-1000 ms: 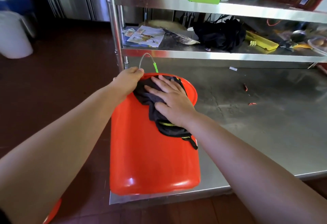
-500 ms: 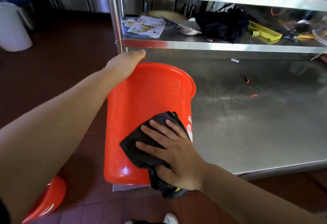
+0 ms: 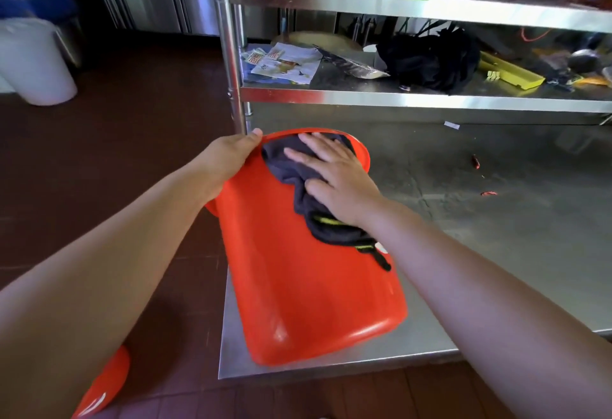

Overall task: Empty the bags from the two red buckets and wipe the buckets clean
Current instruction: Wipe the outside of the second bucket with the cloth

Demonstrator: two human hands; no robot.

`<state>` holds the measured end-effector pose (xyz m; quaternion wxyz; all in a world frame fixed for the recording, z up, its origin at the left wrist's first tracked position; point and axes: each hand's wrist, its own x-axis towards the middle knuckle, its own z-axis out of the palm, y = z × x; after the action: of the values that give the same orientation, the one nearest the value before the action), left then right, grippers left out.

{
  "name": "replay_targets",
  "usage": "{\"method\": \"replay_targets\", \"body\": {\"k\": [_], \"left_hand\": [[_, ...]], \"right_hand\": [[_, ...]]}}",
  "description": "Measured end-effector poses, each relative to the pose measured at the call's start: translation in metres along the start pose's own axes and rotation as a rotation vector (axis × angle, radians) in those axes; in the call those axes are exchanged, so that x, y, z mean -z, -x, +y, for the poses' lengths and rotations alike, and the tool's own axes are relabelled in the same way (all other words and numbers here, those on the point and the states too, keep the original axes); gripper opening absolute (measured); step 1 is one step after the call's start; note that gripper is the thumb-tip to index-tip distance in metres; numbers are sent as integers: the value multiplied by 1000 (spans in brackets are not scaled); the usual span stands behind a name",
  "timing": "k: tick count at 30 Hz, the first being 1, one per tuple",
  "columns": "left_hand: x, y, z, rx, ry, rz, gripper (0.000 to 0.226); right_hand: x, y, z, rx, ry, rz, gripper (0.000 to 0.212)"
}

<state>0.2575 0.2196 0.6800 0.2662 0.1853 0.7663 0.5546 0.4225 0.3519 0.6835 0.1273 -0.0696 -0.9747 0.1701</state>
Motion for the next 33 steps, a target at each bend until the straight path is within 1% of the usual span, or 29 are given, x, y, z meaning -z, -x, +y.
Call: {"method": "replay_targets", "body": {"k": [2,5,11,12,15,16,18,19,20,21,22,24,25,27,29,31,33], "left_hand": [[-2,1,-1,-12,13,5,33],[1,3,-3,-35,-48,-36,33],[9,7,-14,-104,-107,-29,42],[10,9,-14,-124,-125,-14,41],[11,12,-10,-219,-186,41,26],[11,14,-5,-247,-213,52,27],[5,13,9,-273,-230,52,38],[0,12,15,-255,-208,28,41],[-7,12,22,-221,-168,1,36],[-13,11,25,-162,-136,-21,27],[-18,11,27,-98,-132,-31,22],[-21,11,26,-18,-169,-38,45],[-21,10,24,-12,-172,-29,53],[-18,7,22,-13,-155,-30,61],[-17,8,22,15,-111,-64,67],[-19,8,21,27,-51,-109,69],[-22,7,18,17,22,-113,55]], "right_hand": [[-1,-4,3,-28,-11,-8,58],[-7,8,-2,-8,52,-2,57],[-9,77,-19,78,44,-33,60],[-10,91,-22,96,36,-44,60],[-12,129,-29,163,33,-94,63],[-14,139,-32,186,43,-108,64],[-18,154,-38,229,72,-124,63],[-20,158,-42,244,79,-119,62],[-22,159,-45,251,80,-108,60],[-24,159,-47,253,77,-98,60],[-24,158,-49,255,75,-93,60],[-24,150,-49,264,62,-88,61],[-23,144,-47,262,48,-87,61],[-21,128,-41,228,19,-71,61],[-17,105,-31,173,28,-35,60],[-10,75,-19,104,37,14,59],[-2,47,-6,21,-11,51,58]]}}
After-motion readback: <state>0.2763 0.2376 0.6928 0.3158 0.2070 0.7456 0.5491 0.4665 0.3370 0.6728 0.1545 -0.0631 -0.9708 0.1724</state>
